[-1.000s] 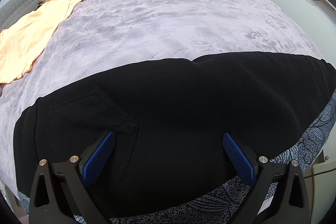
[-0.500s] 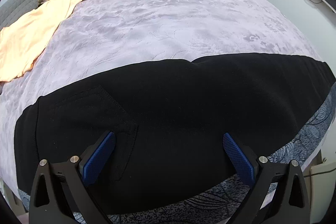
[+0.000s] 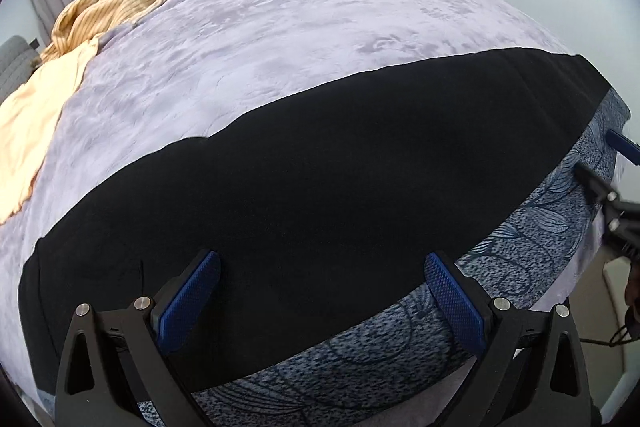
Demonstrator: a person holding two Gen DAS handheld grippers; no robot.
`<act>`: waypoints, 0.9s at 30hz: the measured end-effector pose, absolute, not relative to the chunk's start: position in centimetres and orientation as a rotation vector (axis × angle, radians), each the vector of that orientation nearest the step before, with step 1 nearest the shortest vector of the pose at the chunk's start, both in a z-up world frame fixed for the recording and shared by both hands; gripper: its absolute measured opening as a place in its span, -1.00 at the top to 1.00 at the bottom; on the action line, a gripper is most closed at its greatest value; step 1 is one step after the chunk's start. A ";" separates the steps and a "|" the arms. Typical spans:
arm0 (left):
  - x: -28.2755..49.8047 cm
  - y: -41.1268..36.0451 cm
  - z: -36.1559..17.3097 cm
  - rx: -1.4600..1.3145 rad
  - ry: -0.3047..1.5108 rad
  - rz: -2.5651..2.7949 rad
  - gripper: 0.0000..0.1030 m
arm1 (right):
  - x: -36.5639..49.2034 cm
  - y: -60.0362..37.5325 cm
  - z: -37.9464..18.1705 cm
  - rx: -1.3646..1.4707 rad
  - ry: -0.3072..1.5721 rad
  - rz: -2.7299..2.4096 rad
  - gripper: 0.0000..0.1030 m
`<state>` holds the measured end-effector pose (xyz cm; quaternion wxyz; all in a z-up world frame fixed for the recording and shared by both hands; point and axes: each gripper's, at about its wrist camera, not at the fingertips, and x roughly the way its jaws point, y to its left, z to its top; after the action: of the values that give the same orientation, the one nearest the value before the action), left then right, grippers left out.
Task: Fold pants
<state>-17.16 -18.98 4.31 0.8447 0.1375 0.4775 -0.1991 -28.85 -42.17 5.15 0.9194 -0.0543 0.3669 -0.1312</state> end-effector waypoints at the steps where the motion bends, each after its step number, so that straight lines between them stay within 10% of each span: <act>1: -17.0 -18.7 4.4 0.286 1.010 -0.417 -0.98 | -29.2 -43.3 5.4 -0.077 0.756 -0.295 -0.84; 27: -12.7 -13.8 5.8 0.051 1.000 -0.239 -1.00 | -22.1 -39.7 7.5 -0.004 0.769 -0.124 -0.88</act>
<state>-12.68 -13.76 5.83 0.8705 0.0244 0.4782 -0.1141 -22.14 -39.69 7.53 0.9251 -0.0018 0.3749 -0.0603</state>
